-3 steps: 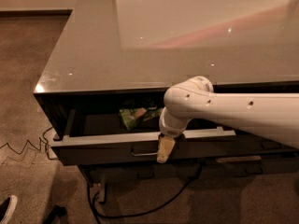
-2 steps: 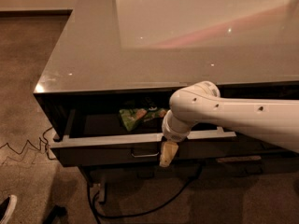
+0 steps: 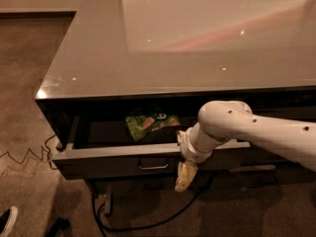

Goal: Open top drawer

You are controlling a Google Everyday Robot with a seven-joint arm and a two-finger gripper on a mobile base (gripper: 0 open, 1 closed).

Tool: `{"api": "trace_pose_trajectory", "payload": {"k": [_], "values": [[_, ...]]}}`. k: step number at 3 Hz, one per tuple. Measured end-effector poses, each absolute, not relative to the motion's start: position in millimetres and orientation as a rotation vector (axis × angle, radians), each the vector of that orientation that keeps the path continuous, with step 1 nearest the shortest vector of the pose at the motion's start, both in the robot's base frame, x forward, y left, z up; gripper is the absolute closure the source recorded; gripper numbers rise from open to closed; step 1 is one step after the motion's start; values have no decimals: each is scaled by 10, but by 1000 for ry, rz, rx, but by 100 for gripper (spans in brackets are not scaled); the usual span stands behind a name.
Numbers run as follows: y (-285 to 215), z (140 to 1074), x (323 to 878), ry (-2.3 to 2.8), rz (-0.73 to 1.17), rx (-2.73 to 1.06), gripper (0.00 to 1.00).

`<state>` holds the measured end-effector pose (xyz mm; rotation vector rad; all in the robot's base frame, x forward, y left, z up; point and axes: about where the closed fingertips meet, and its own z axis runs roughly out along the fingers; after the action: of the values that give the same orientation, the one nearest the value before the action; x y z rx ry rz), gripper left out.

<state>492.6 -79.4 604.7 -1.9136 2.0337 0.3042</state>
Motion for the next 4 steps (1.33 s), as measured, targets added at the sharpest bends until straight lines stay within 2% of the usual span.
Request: {"api": "trace_pose_trajectory", "payload": {"k": [2,4], "values": [[-716,6104,4949,2025,288,-1935,0],[-652,6334,5030,1993,176,-1939,0]]}}
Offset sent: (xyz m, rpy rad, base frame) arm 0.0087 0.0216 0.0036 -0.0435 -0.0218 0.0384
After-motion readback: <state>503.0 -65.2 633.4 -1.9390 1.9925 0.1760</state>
